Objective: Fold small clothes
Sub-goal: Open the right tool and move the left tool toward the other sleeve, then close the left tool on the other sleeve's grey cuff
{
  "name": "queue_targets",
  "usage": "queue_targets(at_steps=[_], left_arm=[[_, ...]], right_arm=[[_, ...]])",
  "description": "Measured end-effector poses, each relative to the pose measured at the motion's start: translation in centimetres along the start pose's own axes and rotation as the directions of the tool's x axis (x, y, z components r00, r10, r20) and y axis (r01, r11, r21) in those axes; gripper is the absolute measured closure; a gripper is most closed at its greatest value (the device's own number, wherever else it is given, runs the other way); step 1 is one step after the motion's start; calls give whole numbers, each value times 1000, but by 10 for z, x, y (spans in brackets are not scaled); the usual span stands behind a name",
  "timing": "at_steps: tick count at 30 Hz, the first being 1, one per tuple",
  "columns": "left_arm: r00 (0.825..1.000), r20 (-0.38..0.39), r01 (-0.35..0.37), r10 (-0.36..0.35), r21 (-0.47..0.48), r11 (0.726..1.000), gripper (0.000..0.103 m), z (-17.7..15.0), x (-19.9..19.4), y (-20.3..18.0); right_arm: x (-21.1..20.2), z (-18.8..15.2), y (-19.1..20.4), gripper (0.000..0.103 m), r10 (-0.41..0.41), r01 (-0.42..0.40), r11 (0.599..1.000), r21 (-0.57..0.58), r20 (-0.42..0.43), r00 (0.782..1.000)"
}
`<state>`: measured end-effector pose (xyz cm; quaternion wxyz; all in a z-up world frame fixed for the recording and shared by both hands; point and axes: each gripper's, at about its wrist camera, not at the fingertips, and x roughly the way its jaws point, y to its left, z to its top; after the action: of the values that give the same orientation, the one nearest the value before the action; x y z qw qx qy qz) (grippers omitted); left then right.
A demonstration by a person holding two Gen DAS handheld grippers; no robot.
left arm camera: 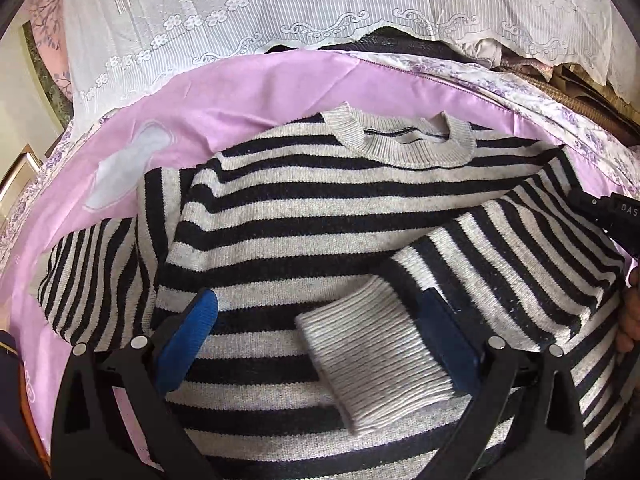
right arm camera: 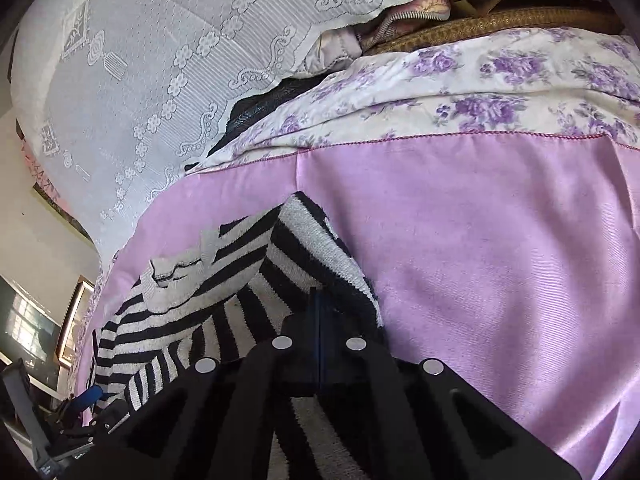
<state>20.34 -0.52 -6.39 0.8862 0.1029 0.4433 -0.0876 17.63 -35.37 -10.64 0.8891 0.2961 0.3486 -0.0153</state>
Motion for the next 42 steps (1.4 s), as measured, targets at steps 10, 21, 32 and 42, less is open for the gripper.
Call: queue_targets(at_steps=[10,21,32,42], left_arm=[[998,59,-34,33,3,999,4,-4,-4,0],[993,108,-60,56,37,997,4,-10,-13,-7],[1000,14,-17,18,-63,998,4,-22,-18,24],[995,-21,69,-99,-577,814,4,-68,-19,242]], right_arm=[[-18,-6,51,62,-50,69,979,-193,101,994],[-63,-25,33,67,62,-53,995,-88,108,992],[-93,-76,46,52,-29,71,972,-223,185,982],[-89,-77,49,21,-48,86,965,-249,156,987]])
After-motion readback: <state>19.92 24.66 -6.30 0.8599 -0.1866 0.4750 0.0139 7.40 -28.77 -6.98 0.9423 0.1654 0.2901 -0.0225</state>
